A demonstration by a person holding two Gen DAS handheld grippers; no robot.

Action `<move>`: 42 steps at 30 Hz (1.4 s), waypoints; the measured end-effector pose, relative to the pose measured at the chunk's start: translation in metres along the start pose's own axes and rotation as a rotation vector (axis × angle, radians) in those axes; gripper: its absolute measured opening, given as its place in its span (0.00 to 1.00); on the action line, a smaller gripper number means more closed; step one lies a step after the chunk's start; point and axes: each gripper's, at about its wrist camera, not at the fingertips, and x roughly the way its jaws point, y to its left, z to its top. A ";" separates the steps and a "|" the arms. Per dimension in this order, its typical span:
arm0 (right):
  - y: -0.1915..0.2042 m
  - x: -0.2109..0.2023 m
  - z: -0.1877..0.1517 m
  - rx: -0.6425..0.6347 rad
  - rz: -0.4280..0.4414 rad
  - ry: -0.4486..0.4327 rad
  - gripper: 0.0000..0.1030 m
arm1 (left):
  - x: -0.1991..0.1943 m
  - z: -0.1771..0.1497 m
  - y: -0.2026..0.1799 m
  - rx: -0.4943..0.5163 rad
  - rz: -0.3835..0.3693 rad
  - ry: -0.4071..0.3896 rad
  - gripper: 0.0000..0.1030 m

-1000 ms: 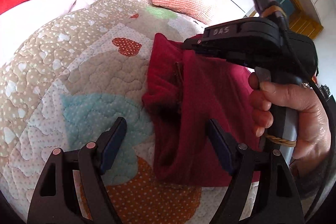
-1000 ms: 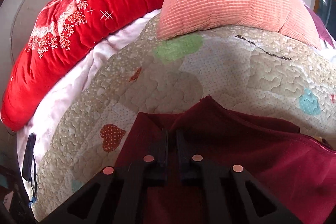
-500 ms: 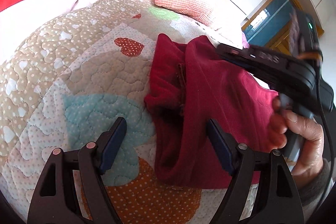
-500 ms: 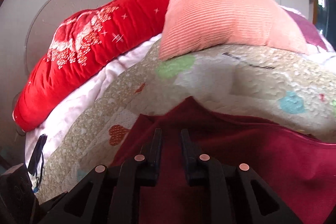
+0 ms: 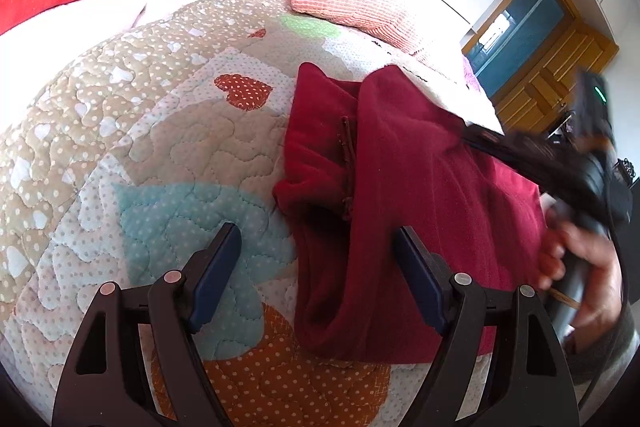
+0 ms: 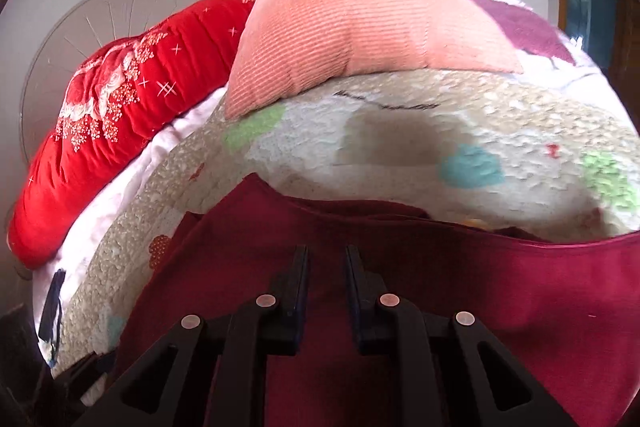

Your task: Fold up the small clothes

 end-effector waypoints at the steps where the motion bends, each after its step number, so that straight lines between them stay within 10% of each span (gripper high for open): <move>1: -0.020 -0.012 -0.004 0.014 -0.074 -0.014 0.15 | 0.001 0.000 0.001 -0.002 -0.001 0.000 0.77; 6: -0.111 -0.023 -0.018 0.194 -0.261 0.007 0.16 | -0.001 -0.002 0.001 0.005 0.006 -0.006 0.77; 9: -0.138 -0.001 -0.027 0.268 -0.211 0.043 0.16 | 0.000 -0.002 -0.001 0.009 0.009 -0.008 0.78; 13: -0.102 0.000 -0.016 0.107 -0.290 0.087 0.17 | 0.002 0.000 -0.001 0.009 0.013 -0.008 0.78; 24: -0.022 -0.026 -0.035 0.081 -0.018 0.089 0.24 | 0.001 0.002 0.002 0.010 0.013 -0.005 0.78; 28: 0.023 -0.020 -0.028 0.053 0.096 0.117 0.49 | -0.001 0.001 0.002 0.013 0.018 -0.002 0.78; 42: 0.111 0.025 -0.002 0.027 0.223 0.207 0.50 | -0.015 0.005 0.016 -0.073 -0.100 0.006 0.78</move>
